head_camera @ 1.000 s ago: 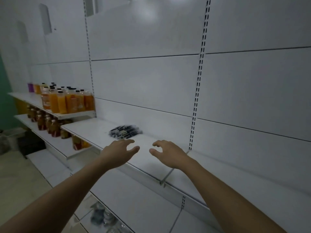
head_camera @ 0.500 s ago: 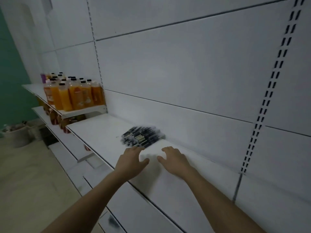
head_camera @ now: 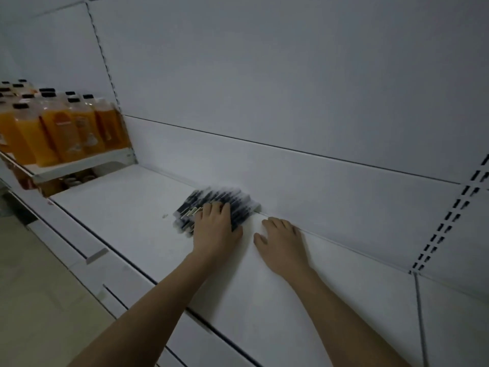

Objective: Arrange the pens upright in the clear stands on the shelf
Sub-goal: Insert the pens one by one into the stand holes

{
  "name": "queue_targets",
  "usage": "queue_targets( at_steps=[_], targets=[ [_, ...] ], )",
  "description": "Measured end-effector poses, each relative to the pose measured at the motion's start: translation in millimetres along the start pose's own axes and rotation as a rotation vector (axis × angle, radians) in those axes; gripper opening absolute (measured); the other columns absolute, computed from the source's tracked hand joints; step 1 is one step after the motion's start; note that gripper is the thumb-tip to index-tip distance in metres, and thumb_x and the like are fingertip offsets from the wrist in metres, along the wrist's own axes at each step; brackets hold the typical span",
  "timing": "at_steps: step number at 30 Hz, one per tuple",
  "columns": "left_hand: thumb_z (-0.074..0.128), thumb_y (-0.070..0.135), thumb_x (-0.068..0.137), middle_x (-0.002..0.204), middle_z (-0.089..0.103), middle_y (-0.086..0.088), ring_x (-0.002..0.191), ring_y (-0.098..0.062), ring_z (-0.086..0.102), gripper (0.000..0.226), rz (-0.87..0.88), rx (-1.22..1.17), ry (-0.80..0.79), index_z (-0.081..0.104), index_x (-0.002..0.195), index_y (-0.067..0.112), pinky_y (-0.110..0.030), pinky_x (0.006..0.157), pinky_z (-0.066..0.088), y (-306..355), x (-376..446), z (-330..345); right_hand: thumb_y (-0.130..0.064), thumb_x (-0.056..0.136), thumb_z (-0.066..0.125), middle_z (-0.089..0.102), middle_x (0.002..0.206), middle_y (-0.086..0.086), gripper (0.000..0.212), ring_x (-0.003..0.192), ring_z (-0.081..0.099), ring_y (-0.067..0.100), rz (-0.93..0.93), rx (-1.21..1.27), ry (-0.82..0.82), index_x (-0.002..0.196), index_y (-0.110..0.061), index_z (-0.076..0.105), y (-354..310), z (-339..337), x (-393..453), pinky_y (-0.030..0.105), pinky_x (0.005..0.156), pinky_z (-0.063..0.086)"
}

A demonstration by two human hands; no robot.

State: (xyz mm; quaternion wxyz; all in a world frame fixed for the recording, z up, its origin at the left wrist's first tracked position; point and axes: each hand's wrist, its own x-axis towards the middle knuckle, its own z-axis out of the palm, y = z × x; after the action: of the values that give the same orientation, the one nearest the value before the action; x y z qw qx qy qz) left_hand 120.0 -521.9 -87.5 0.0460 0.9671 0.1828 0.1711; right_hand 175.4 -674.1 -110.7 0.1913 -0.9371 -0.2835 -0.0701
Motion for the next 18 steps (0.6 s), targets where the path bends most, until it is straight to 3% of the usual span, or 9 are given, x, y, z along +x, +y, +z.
queue_targets(
  at_steps=[6,11,13,15,16,18],
  targets=[
    [0.050,0.046,0.095,0.130,0.048,-0.015,0.123,-0.032,0.041,0.047,-0.002,0.063,-0.132,0.047,0.123,0.008,-0.037,0.101,0.035,7,23,5,-0.041,0.102,0.041,0.047,0.144,-0.004,0.041,0.135,0.036,0.017,0.036,0.009,0.007,0.136,-0.020,0.050,-2,-3,-1,0.032,0.110,0.023],
    [0.060,0.041,0.092,0.121,0.052,-0.018,0.114,-0.035,0.049,0.043,-0.016,0.001,-0.264,0.052,0.112,0.004,-0.036,0.092,0.041,15,35,0,-0.042,0.102,0.042,0.045,0.148,-0.003,0.045,0.138,0.034,0.019,0.018,0.021,-0.004,0.140,-0.020,0.048,-1,-1,0,0.033,0.111,0.022],
    [0.065,0.040,0.088,0.093,0.057,-0.009,0.088,-0.025,0.056,0.034,0.023,-0.025,-0.338,0.051,0.087,0.009,-0.029,0.071,0.042,17,39,-8,-0.040,0.101,0.045,0.047,0.146,-0.001,0.044,0.136,0.037,0.020,0.020,0.050,0.006,0.140,-0.019,0.048,1,2,0,0.033,0.111,0.024],
    [0.070,0.036,0.083,0.064,0.045,-0.001,0.056,-0.016,0.044,0.042,0.049,-0.073,-0.416,0.039,0.066,0.014,-0.025,0.048,0.032,22,43,-14,-0.031,0.101,0.049,0.055,0.135,0.005,0.037,0.126,0.047,0.023,0.064,0.163,0.066,0.133,-0.014,0.053,3,3,2,0.034,0.106,0.033],
    [0.072,0.032,0.081,0.060,0.042,0.000,0.052,-0.016,0.042,0.042,0.062,-0.073,-0.446,0.038,0.063,0.015,-0.025,0.044,0.030,26,43,-18,-0.027,0.101,0.051,0.059,0.127,0.007,0.029,0.118,0.052,0.026,0.117,0.270,0.105,0.126,-0.012,0.055,3,2,3,0.035,0.101,0.039],
    [0.071,0.023,0.080,0.064,0.047,-0.003,0.062,-0.023,0.055,0.032,0.099,-0.051,-0.452,0.043,0.067,0.012,-0.025,0.048,0.037,37,40,-20,-0.024,0.101,0.050,0.060,0.111,0.009,0.013,0.102,0.057,0.028,0.261,0.495,0.148,0.109,-0.014,0.052,2,-4,5,0.038,0.087,0.047]
  ],
)
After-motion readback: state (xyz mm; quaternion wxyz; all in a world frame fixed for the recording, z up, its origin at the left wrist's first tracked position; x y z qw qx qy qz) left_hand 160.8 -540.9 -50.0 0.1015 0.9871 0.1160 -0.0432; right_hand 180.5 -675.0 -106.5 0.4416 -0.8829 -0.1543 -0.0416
